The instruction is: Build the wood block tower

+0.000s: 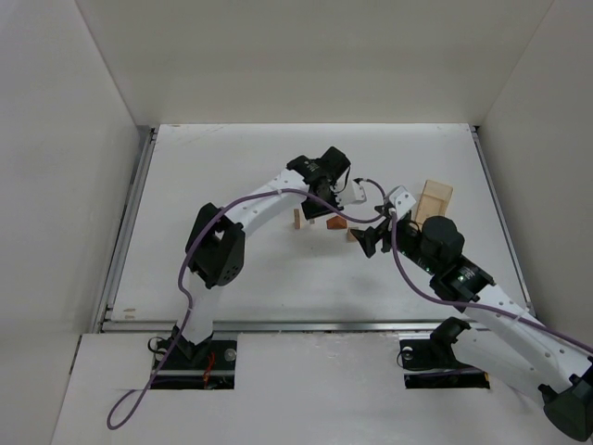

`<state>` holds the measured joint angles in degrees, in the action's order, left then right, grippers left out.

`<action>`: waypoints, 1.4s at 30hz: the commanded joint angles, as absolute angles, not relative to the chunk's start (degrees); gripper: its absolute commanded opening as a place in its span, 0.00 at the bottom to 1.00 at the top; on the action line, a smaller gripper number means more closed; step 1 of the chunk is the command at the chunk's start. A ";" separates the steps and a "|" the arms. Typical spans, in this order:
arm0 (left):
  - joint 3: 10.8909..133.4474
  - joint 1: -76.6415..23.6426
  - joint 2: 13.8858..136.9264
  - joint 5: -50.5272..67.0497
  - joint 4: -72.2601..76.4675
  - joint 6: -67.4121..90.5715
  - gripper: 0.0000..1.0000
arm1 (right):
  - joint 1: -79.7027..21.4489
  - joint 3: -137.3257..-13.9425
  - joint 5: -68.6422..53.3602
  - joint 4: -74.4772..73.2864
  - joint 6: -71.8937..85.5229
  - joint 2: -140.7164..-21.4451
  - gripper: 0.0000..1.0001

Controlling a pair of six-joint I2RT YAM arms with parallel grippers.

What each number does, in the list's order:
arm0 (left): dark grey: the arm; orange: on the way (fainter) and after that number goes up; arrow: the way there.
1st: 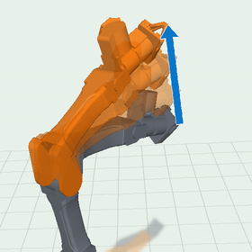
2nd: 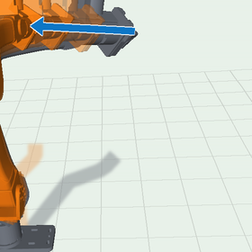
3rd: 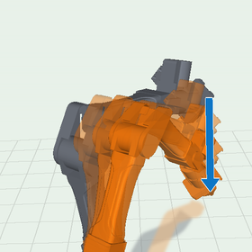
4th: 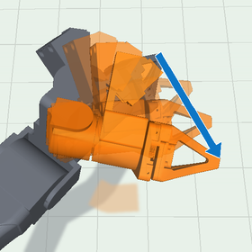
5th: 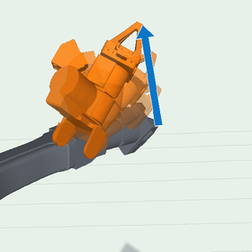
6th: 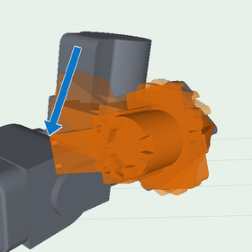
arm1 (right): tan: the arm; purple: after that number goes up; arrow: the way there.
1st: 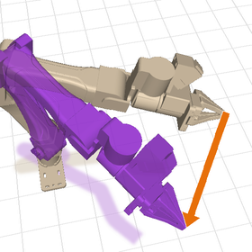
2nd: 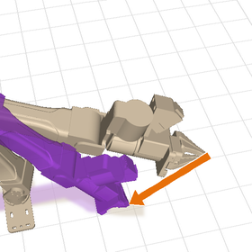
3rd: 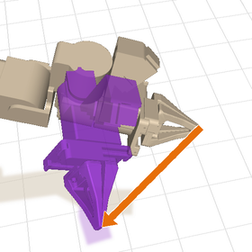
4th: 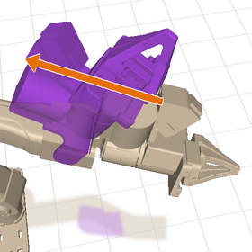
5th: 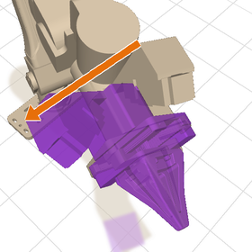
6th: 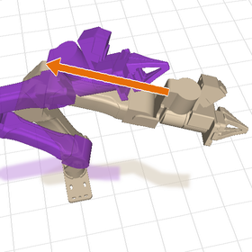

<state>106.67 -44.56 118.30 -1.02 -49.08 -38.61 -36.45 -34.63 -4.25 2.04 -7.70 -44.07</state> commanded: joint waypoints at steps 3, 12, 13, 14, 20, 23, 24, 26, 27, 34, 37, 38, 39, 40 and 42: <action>109.34 -44.74 118.48 -4.39 -50.36 -38.14 0.00 | -36.65 -34.37 -3.52 3.60 -7.12 -43.15 0.86; 108.81 -44.74 119.00 -2.02 -51.94 -40.61 0.00 | -36.65 -34.37 -3.52 3.60 -7.12 -43.68 0.86; 108.29 -44.74 119.53 -2.02 -51.94 -40.61 0.00 | -36.65 -34.37 -3.52 3.60 -6.60 -43.68 0.86; 108.28 -44.74 119.53 -2.02 -51.94 -40.61 0.00 | -36.65 -34.37 -3.52 3.60 -6.59 -43.68 0.86; 108.28 -44.74 120.06 -2.72 -51.94 -40.61 0.00 | -36.65 -34.37 -3.52 3.60 -6.59 -43.68 0.86; 108.28 -44.21 120.59 -2.72 -51.94 -40.61 0.00 | -36.65 -34.37 -3.52 3.60 -6.06 -43.68 0.86; 108.28 -43.69 120.59 -3.25 -51.94 -40.61 0.00 | -36.65 -34.37 -3.52 3.08 -6.06 -43.68 0.86; 108.28 -43.68 120.59 -3.25 -51.42 -40.61 0.00 | -36.65 -33.84 -3.52 3.08 -6.06 -43.68 0.86; 108.28 -43.68 121.11 -3.25 -51.42 -40.61 0.00 | -36.65 -33.84 -3.52 3.08 -6.06 -43.68 0.86; 107.23 -43.15 121.11 -2.64 -51.42 -41.13 0.00 | -36.65 -33.84 -3.52 3.08 -5.54 -43.68 0.86; 107.23 -43.15 121.11 -2.64 -51.42 -41.13 0.00 | -36.65 -33.84 -3.52 3.08 -5.54 -43.68 0.86; 107.23 -43.15 121.11 -2.64 -51.42 -41.13 0.00 | -36.65 -33.84 -3.52 3.08 -5.54 -43.68 0.86; 107.23 -43.15 121.11 -2.64 -51.42 -41.13 0.00 | -36.65 -33.84 -3.52 3.08 -5.54 -43.68 0.86; 107.23 -43.15 121.11 -2.64 -51.42 -41.13 0.00 | -36.65 -33.84 -3.52 3.08 -5.54 -43.68 0.86; 107.23 -42.63 121.11 -2.64 -51.42 -41.66 0.00 | -36.65 -33.84 -3.52 3.08 -5.54 -43.68 0.86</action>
